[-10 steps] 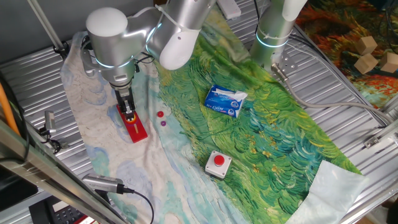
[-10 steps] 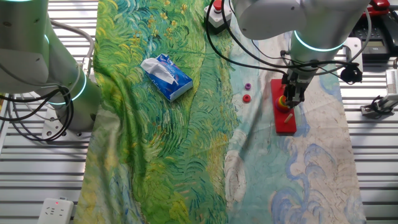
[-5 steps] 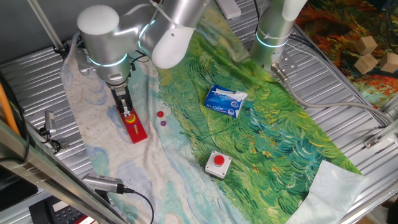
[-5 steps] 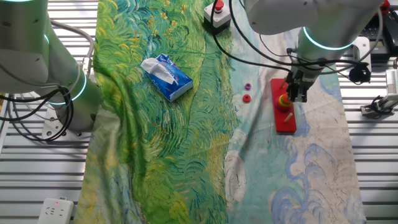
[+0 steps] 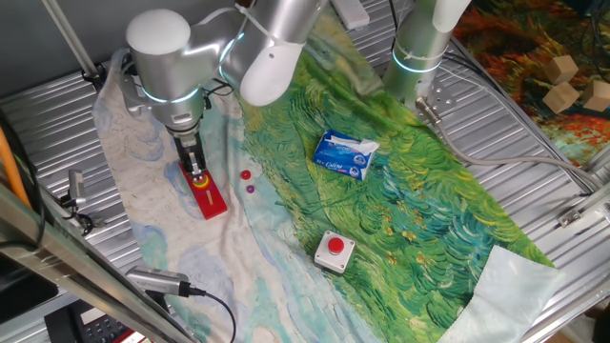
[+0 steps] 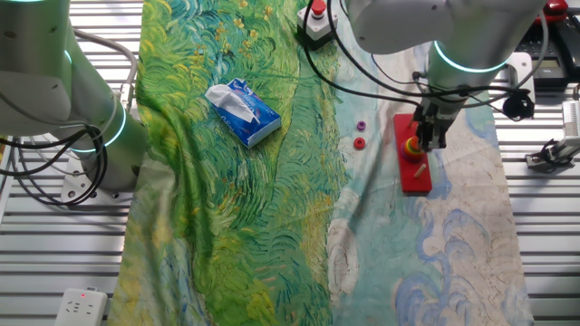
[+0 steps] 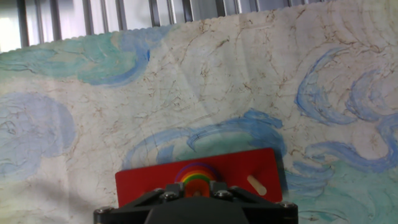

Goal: Take out one Hanoi block and throw it aside

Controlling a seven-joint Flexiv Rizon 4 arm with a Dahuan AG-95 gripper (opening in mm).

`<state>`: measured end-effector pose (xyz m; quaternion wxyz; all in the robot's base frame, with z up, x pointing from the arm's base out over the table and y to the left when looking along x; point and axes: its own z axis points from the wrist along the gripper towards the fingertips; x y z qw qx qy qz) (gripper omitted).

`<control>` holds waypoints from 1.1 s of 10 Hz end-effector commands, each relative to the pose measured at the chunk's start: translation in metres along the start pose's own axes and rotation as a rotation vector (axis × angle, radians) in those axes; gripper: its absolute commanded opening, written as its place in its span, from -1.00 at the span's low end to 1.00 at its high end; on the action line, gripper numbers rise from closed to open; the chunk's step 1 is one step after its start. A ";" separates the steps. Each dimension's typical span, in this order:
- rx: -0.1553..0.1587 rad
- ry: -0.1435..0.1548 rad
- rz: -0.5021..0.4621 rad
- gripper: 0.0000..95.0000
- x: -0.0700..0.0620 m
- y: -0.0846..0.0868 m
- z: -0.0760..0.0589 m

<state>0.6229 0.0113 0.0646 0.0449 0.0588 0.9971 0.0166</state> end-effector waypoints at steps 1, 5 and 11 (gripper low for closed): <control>0.002 -0.005 0.001 -0.20 0.002 0.000 0.001; 0.003 -0.005 -0.001 -0.20 0.002 0.000 0.001; -0.003 0.013 -0.017 -0.20 0.002 0.000 0.001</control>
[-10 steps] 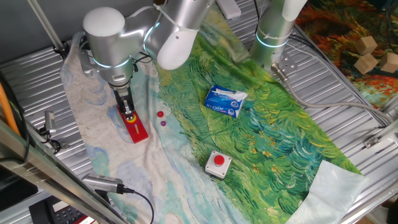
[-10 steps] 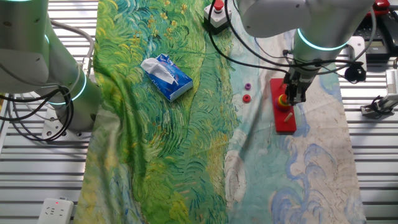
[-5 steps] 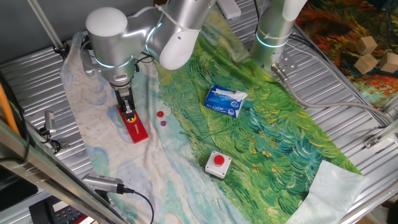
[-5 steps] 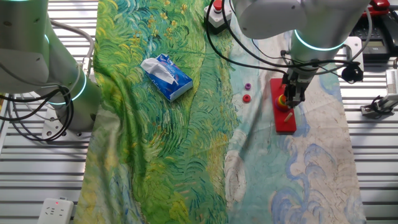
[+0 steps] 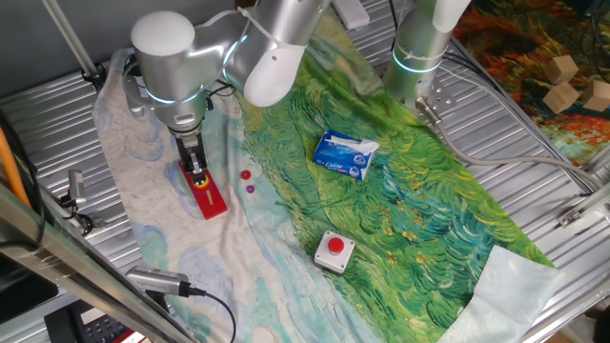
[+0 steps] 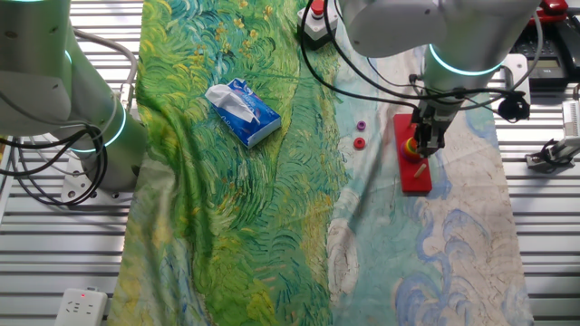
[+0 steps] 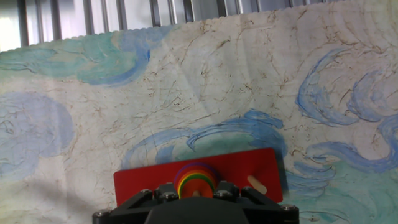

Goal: Take out one Hanoi block and throw it aside

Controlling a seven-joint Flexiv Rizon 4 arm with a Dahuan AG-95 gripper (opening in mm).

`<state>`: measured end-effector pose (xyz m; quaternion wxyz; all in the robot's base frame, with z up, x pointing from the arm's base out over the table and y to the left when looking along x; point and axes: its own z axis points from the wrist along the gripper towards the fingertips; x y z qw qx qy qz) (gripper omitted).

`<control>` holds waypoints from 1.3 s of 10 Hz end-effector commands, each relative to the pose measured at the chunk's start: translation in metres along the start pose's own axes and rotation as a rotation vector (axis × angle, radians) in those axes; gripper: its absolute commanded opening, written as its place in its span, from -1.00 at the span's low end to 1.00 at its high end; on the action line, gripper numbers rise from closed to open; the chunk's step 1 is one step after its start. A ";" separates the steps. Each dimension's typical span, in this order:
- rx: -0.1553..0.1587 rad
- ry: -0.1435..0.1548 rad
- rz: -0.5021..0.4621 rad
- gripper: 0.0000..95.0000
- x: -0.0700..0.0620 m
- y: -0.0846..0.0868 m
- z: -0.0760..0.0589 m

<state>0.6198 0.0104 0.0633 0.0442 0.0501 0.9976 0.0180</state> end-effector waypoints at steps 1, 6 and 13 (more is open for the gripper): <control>0.002 0.031 0.000 -0.20 -0.001 0.001 0.000; 0.008 0.071 0.009 -0.20 -0.001 0.001 0.000; 0.007 0.077 0.017 -0.20 0.001 0.002 0.013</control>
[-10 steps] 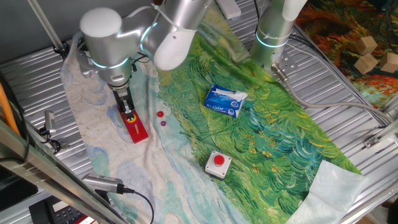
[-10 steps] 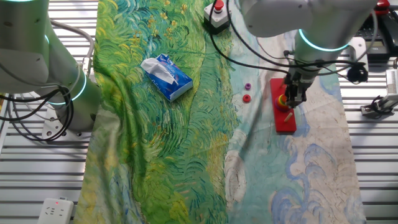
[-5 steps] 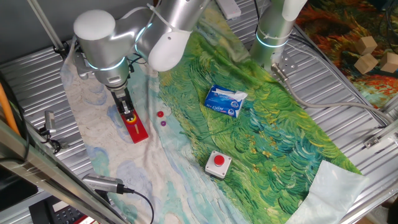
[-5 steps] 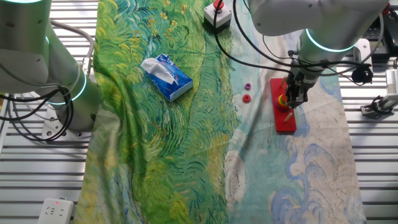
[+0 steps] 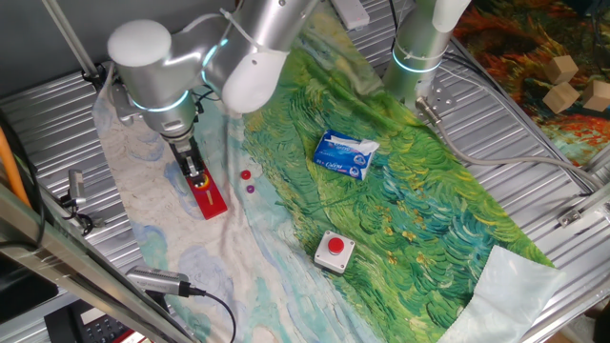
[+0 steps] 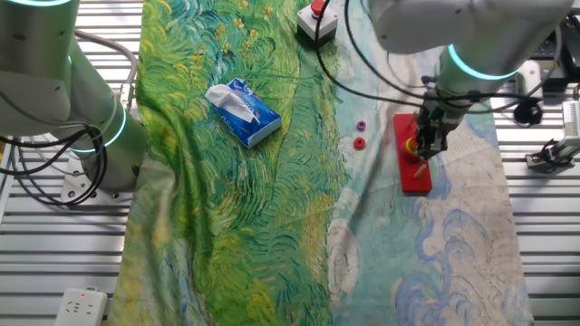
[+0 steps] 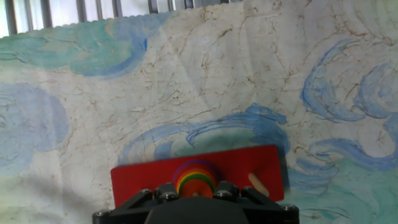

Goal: Take out one Hanoi block and throw it aside

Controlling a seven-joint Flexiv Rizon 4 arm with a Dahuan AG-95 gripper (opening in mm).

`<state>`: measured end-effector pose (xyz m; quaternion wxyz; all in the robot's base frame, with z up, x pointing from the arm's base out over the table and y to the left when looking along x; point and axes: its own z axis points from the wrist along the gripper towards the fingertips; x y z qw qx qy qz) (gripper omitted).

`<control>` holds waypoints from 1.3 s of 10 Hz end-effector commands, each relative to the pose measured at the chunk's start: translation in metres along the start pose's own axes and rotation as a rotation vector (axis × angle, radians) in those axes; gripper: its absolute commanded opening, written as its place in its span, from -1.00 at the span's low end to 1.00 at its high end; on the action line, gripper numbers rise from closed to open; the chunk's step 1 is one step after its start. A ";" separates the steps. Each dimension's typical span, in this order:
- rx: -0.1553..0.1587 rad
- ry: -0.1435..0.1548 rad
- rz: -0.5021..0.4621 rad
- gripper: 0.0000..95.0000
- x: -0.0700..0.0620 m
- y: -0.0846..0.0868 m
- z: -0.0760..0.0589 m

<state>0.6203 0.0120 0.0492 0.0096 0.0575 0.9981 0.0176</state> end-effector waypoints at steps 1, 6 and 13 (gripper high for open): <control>0.002 0.008 0.002 -0.20 0.000 0.002 -0.001; 0.001 0.009 0.000 -0.20 0.001 0.005 -0.002; 0.003 0.014 0.013 -0.60 0.002 0.005 -0.004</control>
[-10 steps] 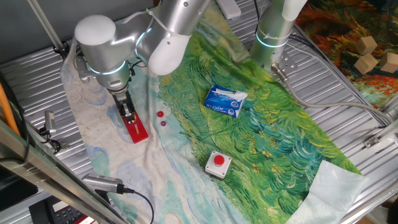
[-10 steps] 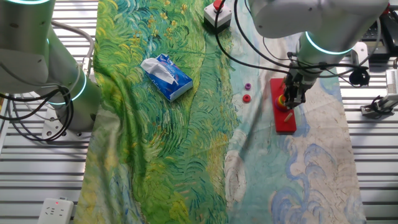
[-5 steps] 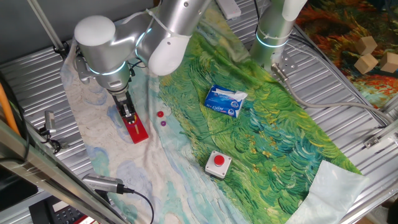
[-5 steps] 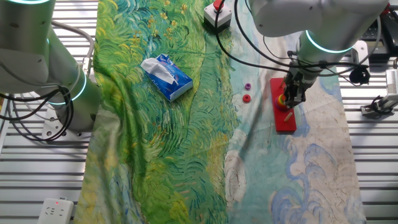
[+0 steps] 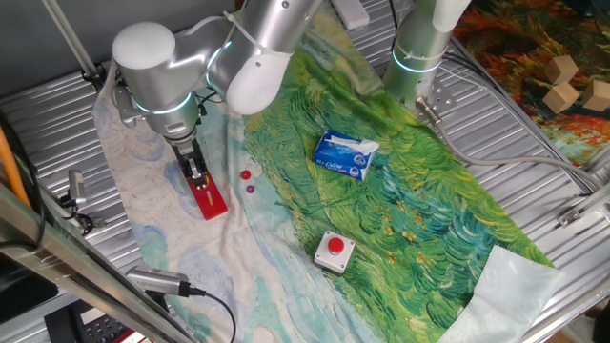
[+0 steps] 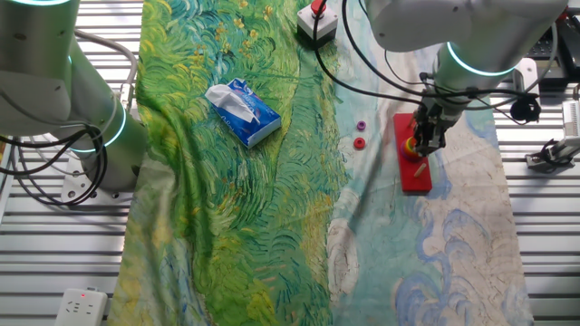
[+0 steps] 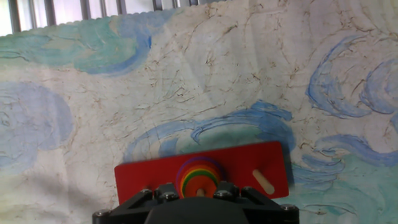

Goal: Take out one Hanoi block and throw it aside

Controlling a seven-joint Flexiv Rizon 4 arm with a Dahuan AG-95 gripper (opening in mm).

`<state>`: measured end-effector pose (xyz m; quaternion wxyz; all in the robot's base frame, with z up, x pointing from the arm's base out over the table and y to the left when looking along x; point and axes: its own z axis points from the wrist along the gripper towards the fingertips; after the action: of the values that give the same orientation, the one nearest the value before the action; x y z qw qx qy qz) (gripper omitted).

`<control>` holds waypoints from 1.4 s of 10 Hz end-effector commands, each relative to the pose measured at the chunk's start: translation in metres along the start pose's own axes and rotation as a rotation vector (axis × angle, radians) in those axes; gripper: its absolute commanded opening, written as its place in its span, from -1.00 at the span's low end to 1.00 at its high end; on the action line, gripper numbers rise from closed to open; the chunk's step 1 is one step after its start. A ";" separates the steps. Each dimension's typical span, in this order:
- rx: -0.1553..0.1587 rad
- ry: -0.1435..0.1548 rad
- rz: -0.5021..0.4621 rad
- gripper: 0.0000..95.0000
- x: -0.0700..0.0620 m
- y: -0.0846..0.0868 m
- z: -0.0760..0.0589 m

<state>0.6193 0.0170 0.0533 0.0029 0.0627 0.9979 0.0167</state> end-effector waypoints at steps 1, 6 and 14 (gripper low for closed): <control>0.000 0.001 0.009 -1.00 0.001 0.000 0.000; -0.001 0.006 0.010 -1.00 0.001 0.000 -0.004; 0.015 0.077 0.010 -1.00 0.007 0.005 -0.056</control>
<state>0.6123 0.0207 0.1103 -0.0352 0.0671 0.9970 0.0122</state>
